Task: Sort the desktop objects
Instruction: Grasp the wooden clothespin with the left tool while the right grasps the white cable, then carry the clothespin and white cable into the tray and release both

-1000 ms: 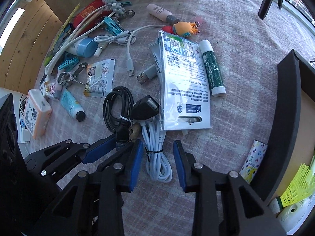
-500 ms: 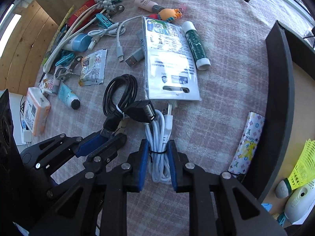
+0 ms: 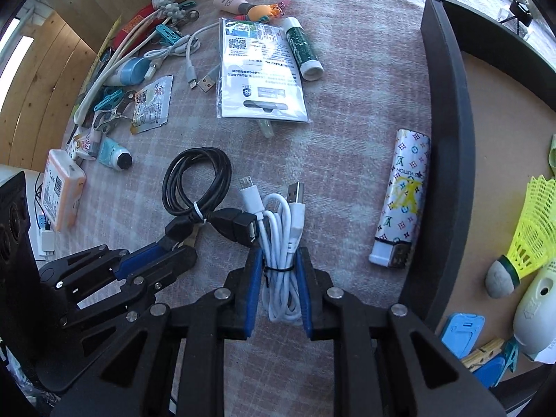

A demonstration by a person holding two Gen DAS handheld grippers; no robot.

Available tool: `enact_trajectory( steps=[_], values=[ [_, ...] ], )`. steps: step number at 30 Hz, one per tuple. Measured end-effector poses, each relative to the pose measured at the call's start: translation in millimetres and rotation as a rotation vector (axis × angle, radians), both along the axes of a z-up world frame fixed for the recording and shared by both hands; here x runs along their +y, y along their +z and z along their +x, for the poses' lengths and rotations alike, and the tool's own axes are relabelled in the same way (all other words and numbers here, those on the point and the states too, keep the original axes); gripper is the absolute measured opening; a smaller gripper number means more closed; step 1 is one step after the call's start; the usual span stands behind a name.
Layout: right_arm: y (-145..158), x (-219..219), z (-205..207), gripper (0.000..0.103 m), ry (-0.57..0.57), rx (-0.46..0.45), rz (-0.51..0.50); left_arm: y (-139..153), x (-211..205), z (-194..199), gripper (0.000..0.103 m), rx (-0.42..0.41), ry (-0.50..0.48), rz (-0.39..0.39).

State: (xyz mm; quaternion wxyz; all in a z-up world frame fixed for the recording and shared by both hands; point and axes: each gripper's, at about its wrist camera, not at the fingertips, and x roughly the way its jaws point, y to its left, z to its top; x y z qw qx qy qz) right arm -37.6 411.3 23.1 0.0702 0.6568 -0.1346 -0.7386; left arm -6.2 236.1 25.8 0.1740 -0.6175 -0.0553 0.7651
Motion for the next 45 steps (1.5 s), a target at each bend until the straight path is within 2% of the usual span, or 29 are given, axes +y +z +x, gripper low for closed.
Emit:
enact_trajectory(
  steps=[13,20,25,29,33,45],
  values=[
    [18.6,11.1,23.2,0.019,-0.038,0.046,0.001,35.9,1.2,33.5,0.012,0.059,0.003,0.029],
    [31.5,15.6,36.6,0.019,-0.074,0.089,-0.009,56.9,-17.6,36.7,0.012,0.11,0.04,0.047],
    [43.9,25.7,43.5,0.019,-0.11,0.124,-0.02,70.3,-14.6,36.0,0.012,0.143,0.035,0.051],
    [51.7,43.0,48.9,0.019,-0.157,0.148,-0.008,77.1,3.6,28.6,0.012,0.165,0.011,0.061],
    [64.6,79.3,60.9,0.019,-0.214,0.169,0.02,81.2,32.7,19.8,0.012,0.176,-0.033,0.064],
    [80.8,171.5,73.1,0.019,-0.349,0.2,0.129,87.0,159.1,-11.2,0.012,0.215,-0.147,0.031]
  ],
)
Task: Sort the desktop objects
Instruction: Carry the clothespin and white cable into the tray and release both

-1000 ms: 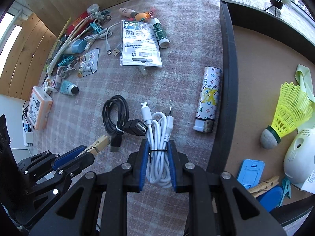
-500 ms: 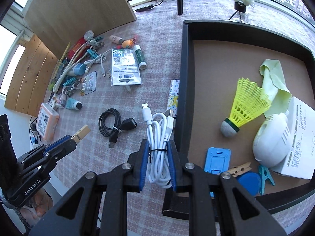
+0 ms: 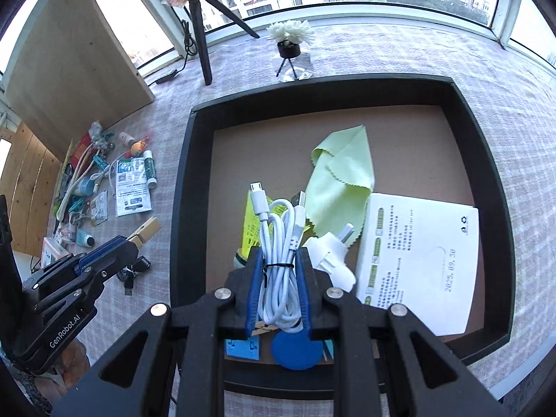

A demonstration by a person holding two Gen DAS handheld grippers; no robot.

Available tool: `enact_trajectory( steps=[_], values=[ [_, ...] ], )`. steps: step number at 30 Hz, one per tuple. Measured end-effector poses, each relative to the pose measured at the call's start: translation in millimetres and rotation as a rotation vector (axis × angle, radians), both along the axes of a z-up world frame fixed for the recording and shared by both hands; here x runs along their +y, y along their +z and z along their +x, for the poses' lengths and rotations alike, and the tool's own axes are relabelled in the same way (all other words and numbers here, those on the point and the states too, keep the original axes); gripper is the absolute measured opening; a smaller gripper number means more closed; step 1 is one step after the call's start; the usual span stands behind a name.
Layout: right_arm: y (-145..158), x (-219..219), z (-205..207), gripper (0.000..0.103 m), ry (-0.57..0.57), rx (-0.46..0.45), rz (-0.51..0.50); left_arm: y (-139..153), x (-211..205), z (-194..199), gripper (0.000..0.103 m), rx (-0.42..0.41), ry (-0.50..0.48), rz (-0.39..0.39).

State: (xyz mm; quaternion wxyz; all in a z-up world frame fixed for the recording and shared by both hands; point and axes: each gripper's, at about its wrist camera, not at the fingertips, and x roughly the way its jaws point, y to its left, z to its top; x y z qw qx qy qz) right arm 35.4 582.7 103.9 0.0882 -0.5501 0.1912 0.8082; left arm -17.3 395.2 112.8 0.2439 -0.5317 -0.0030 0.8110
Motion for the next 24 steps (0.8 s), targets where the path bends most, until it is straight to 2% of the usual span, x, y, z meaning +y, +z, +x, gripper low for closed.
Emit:
enact_trajectory(
  steps=[5,10,12,13,17,24],
  values=[
    [2.0,24.0,-1.1,0.019,-0.035,0.002,0.015,0.4,42.3,-5.6,0.012,0.011,-0.035,-0.026],
    [1.1,35.4,-3.7,0.02,-0.051,-0.002,0.025,2.8,62.5,-6.9,0.012,0.011,-0.043,-0.028],
    [0.5,35.3,-5.7,0.022,-0.037,-0.004,0.03,4.0,63.1,-9.3,0.022,0.009,-0.033,-0.019],
    [0.4,34.9,-6.6,0.028,-0.034,-0.009,0.034,4.9,62.9,-9.9,0.032,0.003,-0.037,-0.011],
    [2.8,30.6,-9.9,0.03,-0.024,0.001,0.047,7.9,59.5,-10.2,0.031,0.027,-0.033,-0.033],
    [9.1,16.6,-26.9,0.03,0.014,0.019,0.033,6.5,33.6,-21.0,0.031,0.0,0.018,-0.015]
  ],
)
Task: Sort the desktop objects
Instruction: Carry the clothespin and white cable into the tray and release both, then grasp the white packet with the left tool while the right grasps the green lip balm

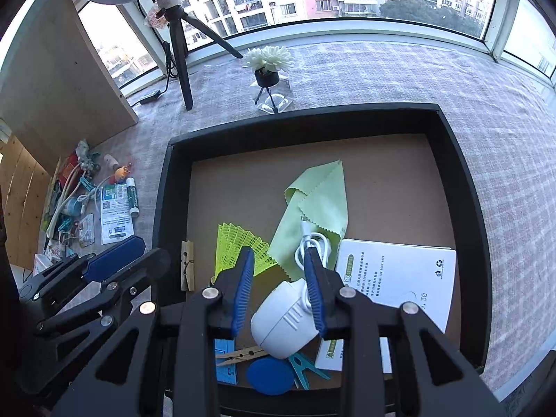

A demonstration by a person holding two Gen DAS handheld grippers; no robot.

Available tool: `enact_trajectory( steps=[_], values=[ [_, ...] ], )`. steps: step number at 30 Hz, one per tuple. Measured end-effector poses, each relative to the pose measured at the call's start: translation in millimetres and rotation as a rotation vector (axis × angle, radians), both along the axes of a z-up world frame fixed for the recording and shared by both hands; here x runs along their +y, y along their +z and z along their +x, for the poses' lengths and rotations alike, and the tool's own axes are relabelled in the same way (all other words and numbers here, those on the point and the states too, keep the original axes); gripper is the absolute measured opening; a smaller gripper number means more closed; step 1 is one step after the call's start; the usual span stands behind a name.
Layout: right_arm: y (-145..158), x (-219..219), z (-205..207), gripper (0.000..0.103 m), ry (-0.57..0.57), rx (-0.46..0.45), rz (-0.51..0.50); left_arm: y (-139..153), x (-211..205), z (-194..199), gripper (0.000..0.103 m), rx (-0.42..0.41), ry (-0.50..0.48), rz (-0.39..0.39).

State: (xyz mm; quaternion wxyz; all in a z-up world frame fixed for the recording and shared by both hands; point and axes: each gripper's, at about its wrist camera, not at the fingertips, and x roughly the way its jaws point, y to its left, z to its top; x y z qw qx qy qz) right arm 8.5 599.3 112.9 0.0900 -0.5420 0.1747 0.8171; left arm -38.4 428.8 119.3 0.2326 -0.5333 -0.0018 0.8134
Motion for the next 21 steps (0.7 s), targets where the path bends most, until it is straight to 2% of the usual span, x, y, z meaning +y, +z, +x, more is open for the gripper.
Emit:
enact_trajectory(
  steps=[7,13,17,21],
  values=[
    [8.6,-37.8,-30.9,0.03,0.109,0.019,-0.001,-2.2,-53.1,-17.7,0.03,-0.012,0.091,-0.039],
    [18.6,-100.3,-73.9,0.03,0.315,0.05,0.084,-5.9,-122.3,-43.5,0.03,-0.04,0.225,-0.05],
    [7.3,-128.0,-110.1,0.029,0.351,0.023,0.015,-16.8,-160.8,-61.3,0.029,-0.095,0.318,-0.007],
    [-18.1,-151.8,-143.7,0.029,0.38,-0.041,-0.066,-31.3,-176.6,-70.6,0.029,-0.138,0.352,0.029]
  ],
)
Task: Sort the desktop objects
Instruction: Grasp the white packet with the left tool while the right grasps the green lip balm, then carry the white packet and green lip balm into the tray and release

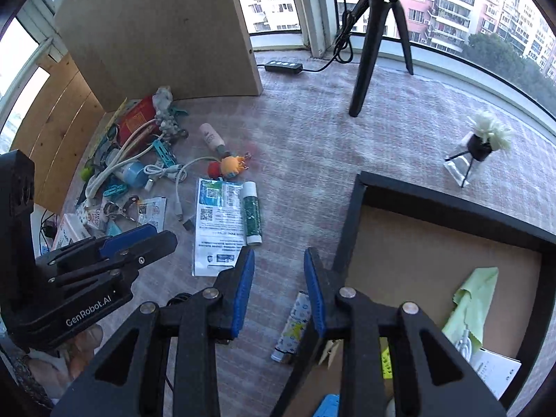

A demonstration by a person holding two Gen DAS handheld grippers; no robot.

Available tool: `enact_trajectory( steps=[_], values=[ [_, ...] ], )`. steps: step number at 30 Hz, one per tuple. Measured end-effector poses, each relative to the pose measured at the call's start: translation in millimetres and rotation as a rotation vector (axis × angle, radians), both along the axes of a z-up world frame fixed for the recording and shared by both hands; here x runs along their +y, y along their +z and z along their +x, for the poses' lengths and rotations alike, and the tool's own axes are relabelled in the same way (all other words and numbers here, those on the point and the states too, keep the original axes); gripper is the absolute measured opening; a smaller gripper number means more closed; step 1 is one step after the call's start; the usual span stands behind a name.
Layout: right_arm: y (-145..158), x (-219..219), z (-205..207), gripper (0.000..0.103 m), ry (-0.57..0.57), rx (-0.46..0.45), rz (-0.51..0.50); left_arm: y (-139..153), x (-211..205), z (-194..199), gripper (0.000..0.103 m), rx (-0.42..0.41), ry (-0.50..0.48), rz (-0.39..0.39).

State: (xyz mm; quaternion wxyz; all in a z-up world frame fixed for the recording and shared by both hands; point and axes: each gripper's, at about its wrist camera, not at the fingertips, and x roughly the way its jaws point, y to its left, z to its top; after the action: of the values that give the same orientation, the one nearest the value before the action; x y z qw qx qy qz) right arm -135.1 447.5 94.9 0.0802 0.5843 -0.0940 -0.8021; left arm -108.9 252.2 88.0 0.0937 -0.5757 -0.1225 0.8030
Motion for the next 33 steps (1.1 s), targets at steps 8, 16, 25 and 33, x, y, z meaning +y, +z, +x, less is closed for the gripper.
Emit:
enact_trajectory(
  steps=[8,16,25,33],
  values=[
    [-44.4,-27.2,-42.9,0.028,0.039,-0.09,0.0,-22.3,-1.0,-13.4,0.025,-0.054,0.022,0.06],
    [-66.2,-33.9,-57.7,0.027,0.052,-0.131,-0.006,-33.5,-5.9,-21.3,0.024,-0.078,0.036,0.078],
    [-79.5,-32.2,-57.4,0.018,0.052,-0.146,0.006,-39.9,0.2,-23.0,0.021,-0.091,0.027,0.079],
    [-79.5,-23.5,-48.2,0.016,0.05,-0.145,0.041,-41.1,18.0,-26.3,0.014,-0.085,-0.008,0.068]
  ],
)
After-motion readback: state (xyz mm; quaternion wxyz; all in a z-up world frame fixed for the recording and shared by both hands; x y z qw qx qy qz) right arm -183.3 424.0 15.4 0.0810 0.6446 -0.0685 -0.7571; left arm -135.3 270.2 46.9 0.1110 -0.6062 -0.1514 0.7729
